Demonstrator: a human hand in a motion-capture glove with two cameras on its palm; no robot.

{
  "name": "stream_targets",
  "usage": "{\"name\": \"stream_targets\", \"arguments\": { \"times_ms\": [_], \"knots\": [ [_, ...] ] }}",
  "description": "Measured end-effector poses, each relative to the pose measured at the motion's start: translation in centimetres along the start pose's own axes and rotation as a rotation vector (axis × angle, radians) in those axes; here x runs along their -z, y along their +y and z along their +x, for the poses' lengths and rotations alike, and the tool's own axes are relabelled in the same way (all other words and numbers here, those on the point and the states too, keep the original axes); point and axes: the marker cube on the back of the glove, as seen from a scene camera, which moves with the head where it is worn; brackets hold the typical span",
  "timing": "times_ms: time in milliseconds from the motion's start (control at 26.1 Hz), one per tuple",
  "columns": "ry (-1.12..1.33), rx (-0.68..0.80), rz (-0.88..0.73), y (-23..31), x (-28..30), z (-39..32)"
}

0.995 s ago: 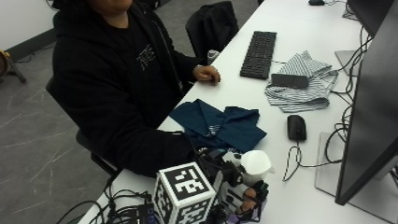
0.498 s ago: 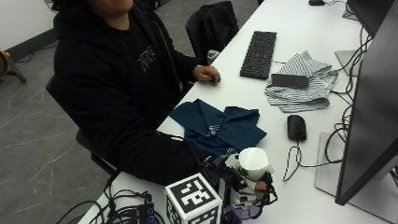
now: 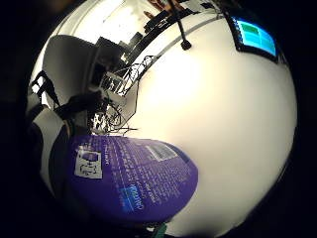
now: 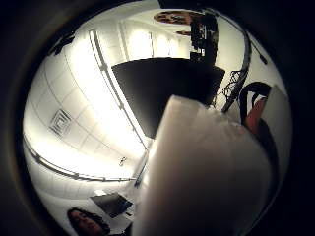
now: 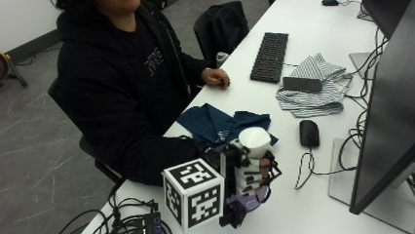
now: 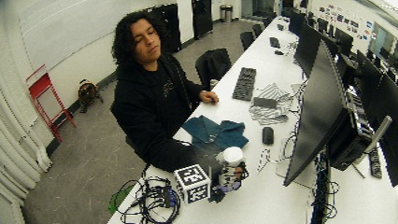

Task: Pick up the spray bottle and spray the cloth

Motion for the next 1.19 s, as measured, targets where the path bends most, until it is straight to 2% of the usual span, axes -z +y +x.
{"name": "stream_targets", "arguments": {
  "times_ms": [306,651,804,1187],
  "knots": [
    [0.317,0.163,-0.325,2.1,0.3,-8.4],
    [1.023,0.204,-0.83,6.6,-1.7,-11.2],
    [1.226,0.222,-0.934,8.3,-2.8,-9.9],
    [1.527,0.276,-1.101,12.4,-5.7,-7.0]
  ]
}}
